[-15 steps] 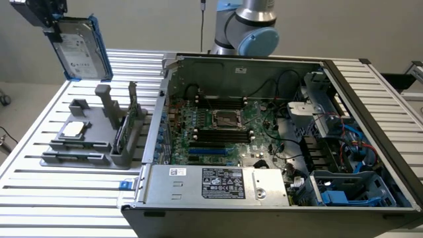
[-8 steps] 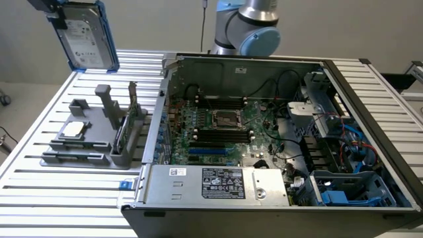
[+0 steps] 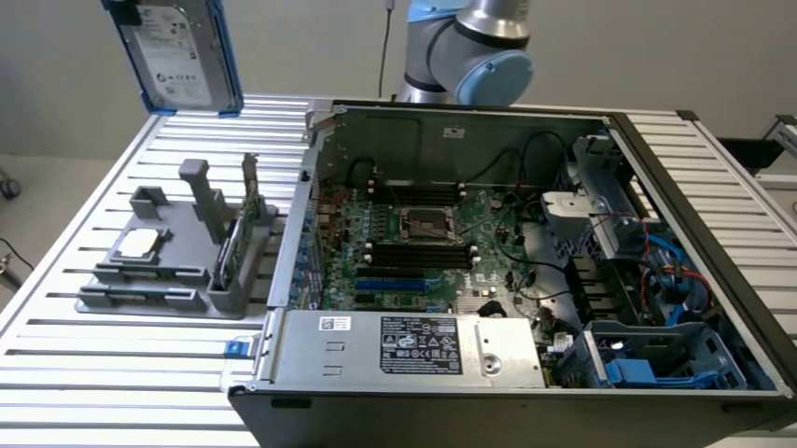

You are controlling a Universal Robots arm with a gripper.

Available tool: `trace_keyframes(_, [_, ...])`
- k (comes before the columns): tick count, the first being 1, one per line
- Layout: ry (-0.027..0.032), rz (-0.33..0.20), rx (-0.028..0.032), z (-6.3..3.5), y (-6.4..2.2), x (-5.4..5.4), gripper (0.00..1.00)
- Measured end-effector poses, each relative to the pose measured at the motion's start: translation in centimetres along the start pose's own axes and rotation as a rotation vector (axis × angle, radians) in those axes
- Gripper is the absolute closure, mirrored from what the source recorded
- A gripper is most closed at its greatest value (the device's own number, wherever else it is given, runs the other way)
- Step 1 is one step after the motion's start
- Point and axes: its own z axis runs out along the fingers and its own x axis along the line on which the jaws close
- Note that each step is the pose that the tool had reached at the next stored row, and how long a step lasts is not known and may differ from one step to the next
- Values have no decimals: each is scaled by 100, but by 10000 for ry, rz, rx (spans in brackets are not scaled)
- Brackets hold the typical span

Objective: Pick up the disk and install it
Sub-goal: 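Pick up the disk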

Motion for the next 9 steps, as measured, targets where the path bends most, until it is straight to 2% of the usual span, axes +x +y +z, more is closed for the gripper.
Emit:
trace_keyframes(6, [0, 0, -33, -273, -267, 86, 67])
trace_keyframes(9, [-1, -1, -35, -349, -405, 129, 67])
